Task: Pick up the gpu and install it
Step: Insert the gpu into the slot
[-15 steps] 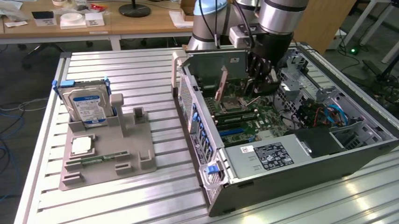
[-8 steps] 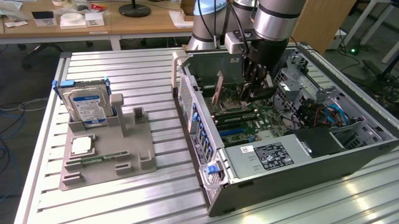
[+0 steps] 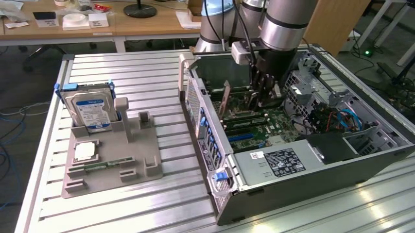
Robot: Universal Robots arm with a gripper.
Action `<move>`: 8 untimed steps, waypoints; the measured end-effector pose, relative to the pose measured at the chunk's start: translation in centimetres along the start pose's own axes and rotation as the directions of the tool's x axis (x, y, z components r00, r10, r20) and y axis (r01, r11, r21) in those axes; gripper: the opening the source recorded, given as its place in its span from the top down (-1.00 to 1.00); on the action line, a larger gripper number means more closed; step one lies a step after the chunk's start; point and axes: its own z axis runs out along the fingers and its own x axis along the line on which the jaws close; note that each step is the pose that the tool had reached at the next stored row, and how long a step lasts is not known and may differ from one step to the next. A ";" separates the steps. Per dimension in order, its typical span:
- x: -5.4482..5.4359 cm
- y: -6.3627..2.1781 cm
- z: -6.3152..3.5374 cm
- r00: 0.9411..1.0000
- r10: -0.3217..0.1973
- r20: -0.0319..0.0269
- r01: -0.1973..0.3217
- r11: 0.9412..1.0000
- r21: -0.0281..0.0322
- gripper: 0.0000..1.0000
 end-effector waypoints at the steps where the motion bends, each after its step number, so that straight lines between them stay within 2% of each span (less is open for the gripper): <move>1: 0.0 0.06 0.09 1.000 -0.002 0.000 0.002 1.000 0.002 0.44; 3: 0.0 0.24 0.34 1.000 -0.003 0.000 0.003 1.000 0.006 0.44; 8: 0.1 0.41 1.23 1.000 -0.002 0.000 0.002 1.000 0.006 0.44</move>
